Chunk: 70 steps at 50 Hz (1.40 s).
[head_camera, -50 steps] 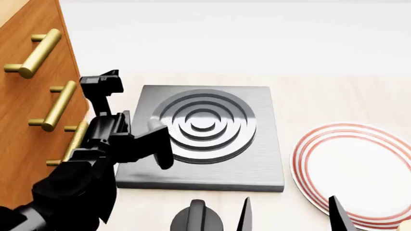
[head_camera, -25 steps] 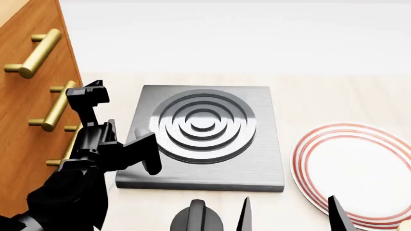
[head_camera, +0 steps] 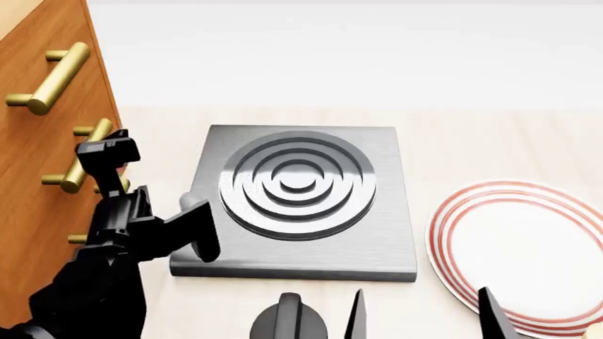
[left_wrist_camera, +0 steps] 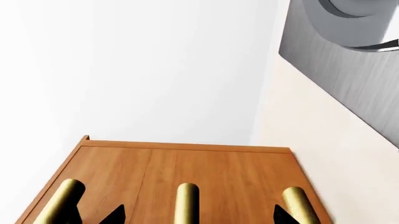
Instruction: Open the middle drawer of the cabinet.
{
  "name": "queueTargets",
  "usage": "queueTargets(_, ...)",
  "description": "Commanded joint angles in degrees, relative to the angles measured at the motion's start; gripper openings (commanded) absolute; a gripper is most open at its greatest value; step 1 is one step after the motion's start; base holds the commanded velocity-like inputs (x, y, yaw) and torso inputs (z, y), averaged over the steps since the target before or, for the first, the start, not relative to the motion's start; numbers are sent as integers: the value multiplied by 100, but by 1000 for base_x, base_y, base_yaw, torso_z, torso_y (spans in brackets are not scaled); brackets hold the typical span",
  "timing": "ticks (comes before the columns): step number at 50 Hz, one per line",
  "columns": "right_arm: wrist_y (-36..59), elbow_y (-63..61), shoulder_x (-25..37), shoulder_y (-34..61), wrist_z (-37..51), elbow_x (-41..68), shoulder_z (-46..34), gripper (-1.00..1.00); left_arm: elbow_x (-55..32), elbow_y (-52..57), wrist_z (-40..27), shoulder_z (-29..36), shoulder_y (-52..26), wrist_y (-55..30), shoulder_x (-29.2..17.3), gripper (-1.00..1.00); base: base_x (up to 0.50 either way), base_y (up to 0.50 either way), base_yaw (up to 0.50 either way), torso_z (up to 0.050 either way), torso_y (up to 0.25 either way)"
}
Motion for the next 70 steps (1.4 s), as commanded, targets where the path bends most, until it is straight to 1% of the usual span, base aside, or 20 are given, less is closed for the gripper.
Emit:
queueTargets(1, -3, 19, 28, 24, 36, -21, -63, 100, -8, -210, -42, -44, 16, 7, 0, 100, 0, 0, 0, 0, 0)
queueTargets(30, -29, 48, 95, 60, 117, -39, -178, 100, 461, -233, -26, -589, 135, -348, -74, 100, 0, 0, 0, 0, 0)
queueTargets(56, -31, 101, 150, 110, 190, -58, -278, 100, 514, -233, 12, -669, 212, -483, -228, 100, 0, 0, 0, 0, 0)
queueTargets(67, -64, 109, 177, 102, 217, -54, -297, 100, 495, -233, -10, -753, 216, -828, -222, 100, 0, 0, 0, 0, 0)
queueTargets(70, -62, 104, 186, 107, 226, -54, -303, 100, 500, -233, 11, -765, 228, -800, -218, 100, 0, 0, 0, 0, 0)
